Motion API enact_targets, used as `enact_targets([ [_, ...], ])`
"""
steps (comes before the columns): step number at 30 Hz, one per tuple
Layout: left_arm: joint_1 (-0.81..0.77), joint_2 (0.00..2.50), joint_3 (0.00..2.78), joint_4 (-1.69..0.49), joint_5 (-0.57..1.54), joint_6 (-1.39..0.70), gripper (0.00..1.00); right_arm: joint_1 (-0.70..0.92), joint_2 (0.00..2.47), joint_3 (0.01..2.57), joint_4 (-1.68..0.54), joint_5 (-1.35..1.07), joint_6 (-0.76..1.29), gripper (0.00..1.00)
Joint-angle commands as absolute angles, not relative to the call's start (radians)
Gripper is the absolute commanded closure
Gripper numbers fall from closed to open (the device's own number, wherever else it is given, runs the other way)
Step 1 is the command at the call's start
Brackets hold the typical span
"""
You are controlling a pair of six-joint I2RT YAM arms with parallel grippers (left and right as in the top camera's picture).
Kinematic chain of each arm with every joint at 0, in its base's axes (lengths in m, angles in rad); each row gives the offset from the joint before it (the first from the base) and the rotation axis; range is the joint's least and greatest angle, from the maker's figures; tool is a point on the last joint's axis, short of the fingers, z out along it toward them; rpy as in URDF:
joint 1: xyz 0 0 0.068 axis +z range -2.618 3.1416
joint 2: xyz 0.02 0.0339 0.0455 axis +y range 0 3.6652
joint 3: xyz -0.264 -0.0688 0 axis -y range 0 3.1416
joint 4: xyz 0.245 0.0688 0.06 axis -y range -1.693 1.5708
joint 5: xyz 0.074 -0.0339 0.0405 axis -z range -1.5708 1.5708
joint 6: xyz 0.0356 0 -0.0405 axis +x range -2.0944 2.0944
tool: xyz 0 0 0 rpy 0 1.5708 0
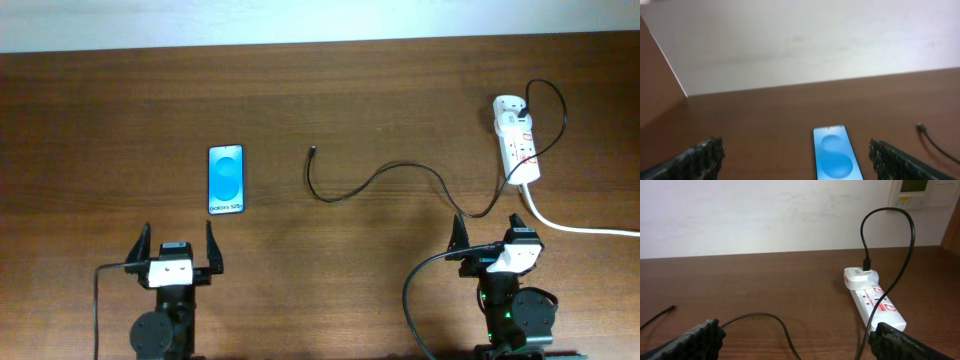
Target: Plug charger to phone and switch on socket
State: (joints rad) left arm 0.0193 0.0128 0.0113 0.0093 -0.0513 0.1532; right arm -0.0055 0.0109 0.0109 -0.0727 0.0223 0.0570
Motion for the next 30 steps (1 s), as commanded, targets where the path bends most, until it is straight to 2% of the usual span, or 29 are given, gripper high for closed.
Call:
enact_targets([
  [1, 0.025, 0.025, 0.064, 0.018, -0.041, 0.144, 0.01, 0.0, 0.004, 0.006, -0.08, 0.023, 0.068, 0.02],
  [4, 0.025, 0.114, 0.167, 0.015, -0.041, 0.144, 0.01, 0.0, 0.004, 0.006, -0.08, 0.023, 0.068, 0.02],
  [11, 0.024, 0.598, 0.569, -0.006, 0.049, 0.144, 0.01, 0.0, 0.004, 0.006, -0.08, 0.023, 0.068, 0.02],
  [15, 0.024, 0.972, 0.92, -0.271, 0.167, 0.144, 0.01, 0.0, 0.004, 0.006, -0.08, 0.023, 0.068, 0.02],
  [20, 0.02, 1.481, 1.401, -0.703, 0.338, 0.144, 0.01, 0.0, 0.004, 0.006, -0.08, 0.023, 0.068, 0.02],
  [25, -0.002, 1.768, 1.498, -0.927, 0.347, 0.144, 0.01, 0.0, 0.004, 0.006, -0.08, 0.023, 0.068, 0.02],
  [30, -0.002, 1.846, 1.495, -1.003, 0.424, 0.145, 0.01, 0.0, 0.004, 0.006, -0.08, 0.023, 0.068, 0.02],
])
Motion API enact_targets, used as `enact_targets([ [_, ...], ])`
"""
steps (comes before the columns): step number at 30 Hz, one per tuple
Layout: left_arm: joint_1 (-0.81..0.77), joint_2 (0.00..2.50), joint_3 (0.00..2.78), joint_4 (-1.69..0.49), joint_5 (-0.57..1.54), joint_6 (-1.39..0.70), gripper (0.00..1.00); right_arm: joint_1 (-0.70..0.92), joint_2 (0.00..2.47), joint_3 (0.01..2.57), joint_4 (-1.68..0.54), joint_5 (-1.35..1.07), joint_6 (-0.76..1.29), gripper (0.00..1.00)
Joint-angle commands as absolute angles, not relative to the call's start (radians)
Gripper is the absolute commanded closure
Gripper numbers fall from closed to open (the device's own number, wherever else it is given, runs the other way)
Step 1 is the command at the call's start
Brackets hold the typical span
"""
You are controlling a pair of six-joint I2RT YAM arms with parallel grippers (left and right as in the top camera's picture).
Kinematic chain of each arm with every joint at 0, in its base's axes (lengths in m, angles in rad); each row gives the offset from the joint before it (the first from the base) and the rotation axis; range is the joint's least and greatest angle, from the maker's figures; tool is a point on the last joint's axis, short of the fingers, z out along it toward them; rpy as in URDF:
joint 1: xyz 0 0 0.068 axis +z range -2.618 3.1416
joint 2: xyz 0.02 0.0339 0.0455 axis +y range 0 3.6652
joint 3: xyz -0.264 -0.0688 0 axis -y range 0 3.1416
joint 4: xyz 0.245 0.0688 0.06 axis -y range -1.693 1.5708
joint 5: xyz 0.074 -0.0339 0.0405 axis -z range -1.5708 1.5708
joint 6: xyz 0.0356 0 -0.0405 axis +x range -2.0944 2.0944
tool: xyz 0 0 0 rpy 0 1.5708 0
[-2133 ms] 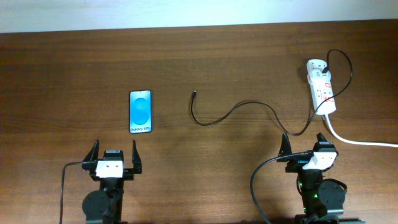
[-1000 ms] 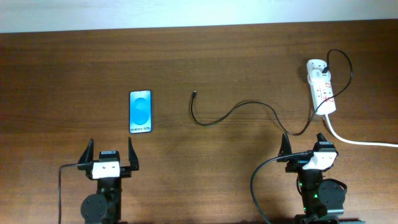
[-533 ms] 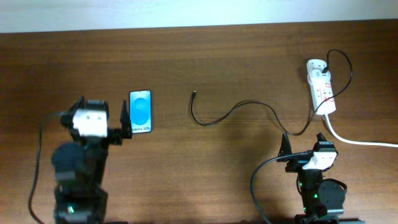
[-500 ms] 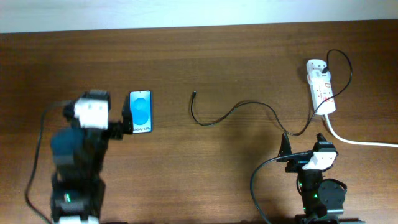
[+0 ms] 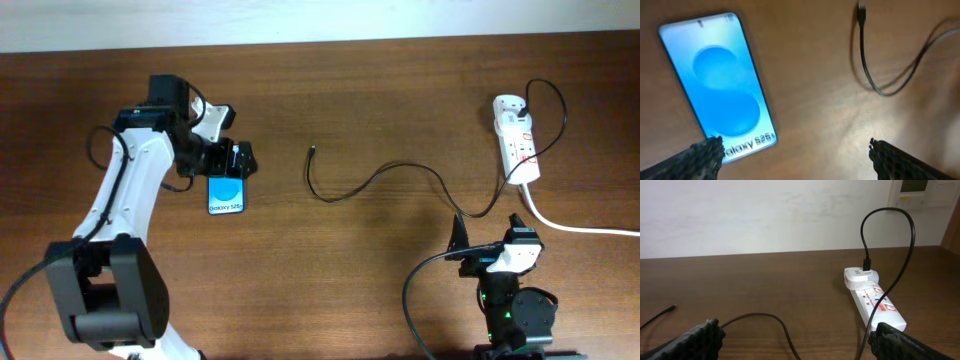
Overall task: Plug charger to phone and switch on socket
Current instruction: 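Move the left gripper over the blue phone and grasp its top edge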
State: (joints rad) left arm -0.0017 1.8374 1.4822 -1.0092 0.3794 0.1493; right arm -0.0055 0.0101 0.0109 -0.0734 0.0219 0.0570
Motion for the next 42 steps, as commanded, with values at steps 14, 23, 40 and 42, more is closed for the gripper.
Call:
enact_targets([
  [14, -0.059, 2.235, 1.9, -1.22, 0.078, -0.064, 0.01, 0.0, 0.004, 0.006, -0.08, 0.023, 0.068, 0.02],
  [23, -0.056, 2.338, 1.899, -1.205, 0.011, -0.09, 0.01, 0.0, 0.004, 0.006, -0.08, 0.023, 0.068, 0.02],
  [40, -0.056, 2.341, 1.899, -1.225, 0.018, -0.123, 0.01, 0.0, 0.004, 0.006, -0.08, 0.023, 0.068, 0.02],
  [42, -0.056, 2.341, 1.899, -1.216, 0.018, -0.124, 0.01, 0.0, 0.004, 0.006, -0.08, 0.023, 0.068, 0.02],
])
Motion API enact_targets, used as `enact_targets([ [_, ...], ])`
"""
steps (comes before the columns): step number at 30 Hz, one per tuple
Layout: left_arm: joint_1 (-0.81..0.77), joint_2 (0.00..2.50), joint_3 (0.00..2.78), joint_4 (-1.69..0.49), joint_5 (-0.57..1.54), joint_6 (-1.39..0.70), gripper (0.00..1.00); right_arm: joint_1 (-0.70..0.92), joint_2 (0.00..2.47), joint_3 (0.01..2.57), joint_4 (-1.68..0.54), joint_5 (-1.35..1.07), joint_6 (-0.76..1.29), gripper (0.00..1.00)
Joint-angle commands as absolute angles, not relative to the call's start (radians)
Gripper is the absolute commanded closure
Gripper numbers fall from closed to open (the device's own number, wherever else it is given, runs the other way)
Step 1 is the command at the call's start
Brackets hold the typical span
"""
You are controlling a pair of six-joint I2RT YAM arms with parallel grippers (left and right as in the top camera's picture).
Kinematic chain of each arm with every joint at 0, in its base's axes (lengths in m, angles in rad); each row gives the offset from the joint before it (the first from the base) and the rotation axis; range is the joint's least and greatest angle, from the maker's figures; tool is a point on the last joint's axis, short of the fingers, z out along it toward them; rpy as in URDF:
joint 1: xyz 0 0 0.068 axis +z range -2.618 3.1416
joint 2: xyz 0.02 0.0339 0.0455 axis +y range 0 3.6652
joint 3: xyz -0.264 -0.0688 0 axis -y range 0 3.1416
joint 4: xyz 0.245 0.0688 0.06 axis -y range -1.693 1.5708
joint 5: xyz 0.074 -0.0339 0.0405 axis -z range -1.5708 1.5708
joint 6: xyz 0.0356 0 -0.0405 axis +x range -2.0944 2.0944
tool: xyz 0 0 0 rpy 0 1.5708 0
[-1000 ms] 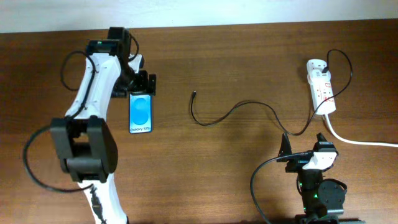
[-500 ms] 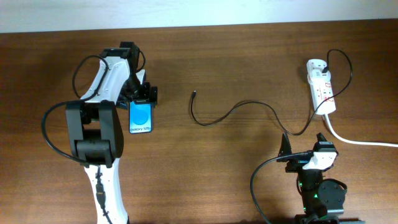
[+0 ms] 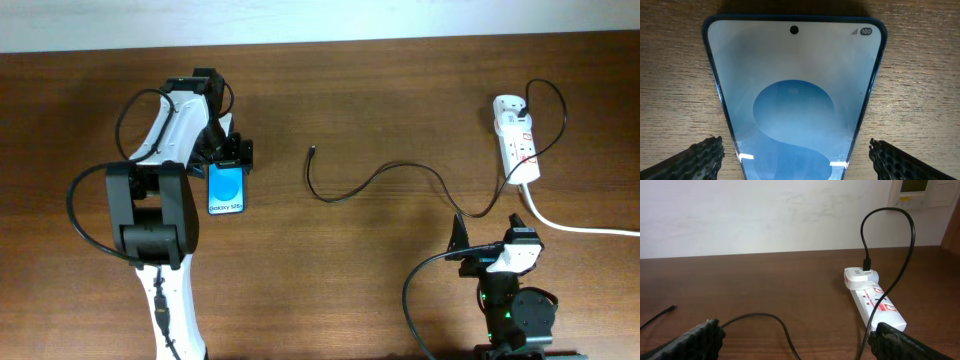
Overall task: Plug charger to phone and switch on socket
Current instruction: 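Move the left gripper over the blue phone and grasp its top edge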
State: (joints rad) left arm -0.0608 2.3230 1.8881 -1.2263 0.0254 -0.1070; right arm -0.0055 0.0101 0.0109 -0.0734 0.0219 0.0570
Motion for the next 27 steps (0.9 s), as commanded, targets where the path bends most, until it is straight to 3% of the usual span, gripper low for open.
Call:
enact_targets([
  [1, -0.057, 2.341, 1.899, -1.204, 0.018, -0.129, 0.0, 0.0, 0.004, 0.006, -0.08, 0.023, 0.068, 0.02],
  [15, -0.059, 2.341, 1.785, -1.09, 0.006, -0.167, 0.01, 0.0, 0.004, 0.006, -0.08, 0.023, 0.068, 0.02],
  [18, -0.059, 2.341, 1.784, -1.105, 0.11, -0.11, 0.0, 0.0, 0.004, 0.006, -0.08, 0.023, 0.068, 0.02],
  [27, -0.058, 2.341, 1.784, -1.187, 0.112, -0.007, 0.02, 0.0, 0.004, 0.006, -0.08, 0.023, 0.068, 0.02],
])
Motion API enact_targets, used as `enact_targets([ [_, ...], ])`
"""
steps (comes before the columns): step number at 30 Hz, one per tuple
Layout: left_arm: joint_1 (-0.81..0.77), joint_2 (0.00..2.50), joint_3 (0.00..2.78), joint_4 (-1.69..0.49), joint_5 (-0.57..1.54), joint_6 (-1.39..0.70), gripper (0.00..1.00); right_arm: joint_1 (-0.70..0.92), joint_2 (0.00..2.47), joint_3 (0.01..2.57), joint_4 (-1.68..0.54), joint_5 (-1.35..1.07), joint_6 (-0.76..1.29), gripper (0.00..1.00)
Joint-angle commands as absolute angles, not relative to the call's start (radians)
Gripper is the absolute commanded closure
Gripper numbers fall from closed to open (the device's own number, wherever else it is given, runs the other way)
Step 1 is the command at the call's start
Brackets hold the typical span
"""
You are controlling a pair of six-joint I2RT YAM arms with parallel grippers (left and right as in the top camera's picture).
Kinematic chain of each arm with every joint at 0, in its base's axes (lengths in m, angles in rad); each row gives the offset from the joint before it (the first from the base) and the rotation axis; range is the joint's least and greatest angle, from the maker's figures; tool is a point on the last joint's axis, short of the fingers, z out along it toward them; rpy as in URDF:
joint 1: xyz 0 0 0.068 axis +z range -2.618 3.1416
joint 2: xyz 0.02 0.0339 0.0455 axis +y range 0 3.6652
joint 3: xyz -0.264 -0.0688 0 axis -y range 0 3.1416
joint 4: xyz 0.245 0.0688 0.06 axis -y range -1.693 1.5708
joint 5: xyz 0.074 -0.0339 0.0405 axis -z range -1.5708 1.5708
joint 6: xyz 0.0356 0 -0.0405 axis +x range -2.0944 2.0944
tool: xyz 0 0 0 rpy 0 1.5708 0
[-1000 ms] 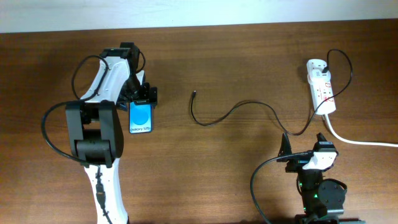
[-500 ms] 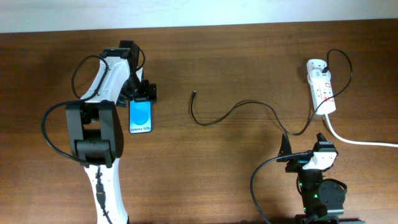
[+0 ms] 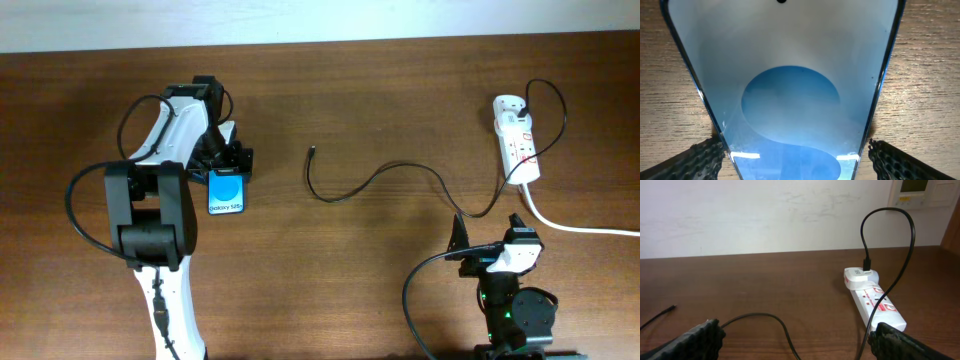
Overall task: Plug charger to phone and switch on socket
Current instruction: 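Move the left gripper over the blue phone and grasp its top edge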
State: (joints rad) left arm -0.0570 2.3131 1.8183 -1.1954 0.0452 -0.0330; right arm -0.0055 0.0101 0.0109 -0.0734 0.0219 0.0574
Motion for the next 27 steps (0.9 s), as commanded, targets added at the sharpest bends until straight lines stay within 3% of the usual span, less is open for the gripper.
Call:
enact_targets([
  [1, -0.058, 2.341, 1.784, -1.186, 0.112, -0.007, 0.03, 0.0, 0.004, 0.006, -0.08, 0.023, 0.068, 0.02],
  [3, -0.058, 2.341, 1.784, -1.184, 0.112, -0.022, 0.12, 0.0, 0.004, 0.006, -0.08, 0.023, 0.068, 0.02],
  [6, -0.058, 2.341, 1.784, -1.171, 0.113, -0.083, 0.16, 0.0, 0.004, 0.006, -0.08, 0.023, 0.068, 0.02],
  [11, -0.059, 2.341, 1.784, -1.158, 0.116, -0.163, 0.15, 0.0, 0.004, 0.006, -0.08, 0.023, 0.068, 0.01],
  [15, -0.059, 2.341, 1.784, -1.139, 0.116, -0.187, 0.05, 0.0, 0.004, 0.006, -0.08, 0.023, 0.068, 0.02],
  [27, -0.064, 2.341, 1.736, -1.079, 0.021, -0.26, 0.09, 0.0, 0.004, 0.006, -0.08, 0.023, 0.068, 0.02],
])
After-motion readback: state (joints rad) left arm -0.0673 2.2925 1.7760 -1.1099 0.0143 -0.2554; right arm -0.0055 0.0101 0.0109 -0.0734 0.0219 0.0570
